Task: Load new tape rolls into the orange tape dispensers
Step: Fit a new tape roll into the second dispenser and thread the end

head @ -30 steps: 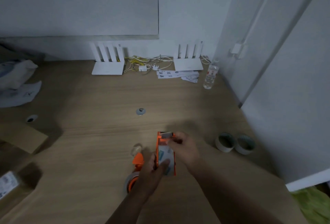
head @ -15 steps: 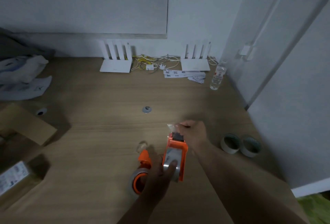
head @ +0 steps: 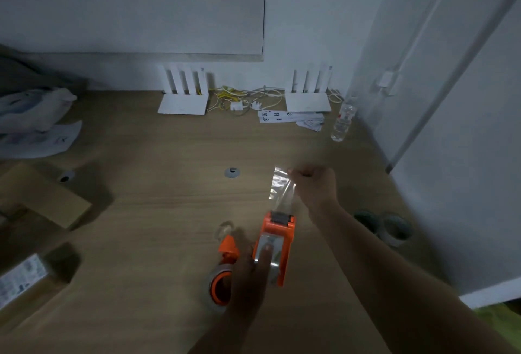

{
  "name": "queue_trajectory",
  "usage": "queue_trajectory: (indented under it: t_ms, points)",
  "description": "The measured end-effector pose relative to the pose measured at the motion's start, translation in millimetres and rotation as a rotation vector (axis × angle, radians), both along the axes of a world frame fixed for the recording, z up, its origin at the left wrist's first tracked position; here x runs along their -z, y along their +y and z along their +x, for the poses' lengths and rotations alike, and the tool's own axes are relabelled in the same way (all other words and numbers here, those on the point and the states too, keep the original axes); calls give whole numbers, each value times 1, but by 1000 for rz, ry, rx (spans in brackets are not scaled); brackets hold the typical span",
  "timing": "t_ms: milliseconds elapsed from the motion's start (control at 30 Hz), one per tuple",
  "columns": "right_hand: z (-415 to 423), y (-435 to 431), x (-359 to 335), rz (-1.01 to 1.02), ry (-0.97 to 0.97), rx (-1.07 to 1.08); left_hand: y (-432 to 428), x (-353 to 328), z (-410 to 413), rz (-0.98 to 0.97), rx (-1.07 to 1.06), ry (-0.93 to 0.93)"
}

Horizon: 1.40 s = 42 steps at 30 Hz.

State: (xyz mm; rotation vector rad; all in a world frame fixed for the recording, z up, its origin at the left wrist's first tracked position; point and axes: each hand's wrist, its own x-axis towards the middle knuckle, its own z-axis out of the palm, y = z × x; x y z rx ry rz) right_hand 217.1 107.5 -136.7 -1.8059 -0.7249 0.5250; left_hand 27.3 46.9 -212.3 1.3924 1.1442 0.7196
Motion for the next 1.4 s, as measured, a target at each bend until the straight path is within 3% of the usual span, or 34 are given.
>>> queue_trajectory:
  t_ms: [167,434,634,968,1168,1401]
  points:
    - [7,6,-6,-29,-4,-6,-7,-1,-1,186,-65,-22]
    - [20,19,-11,-78,53,8,-11,-6,2,155,-106,-91]
    - [19,28,-21,-66,104,10,-12,-24,1,133,-56,-23]
    - [10,34,-25,-13,44,35,-5,-29,4,340,-214,3]
    - [10,31,-27,5,21,54,1,-26,8,238,-241,-5]
    - [20,31,-25,-22,109,74,-2,-34,4,307,-262,-6]
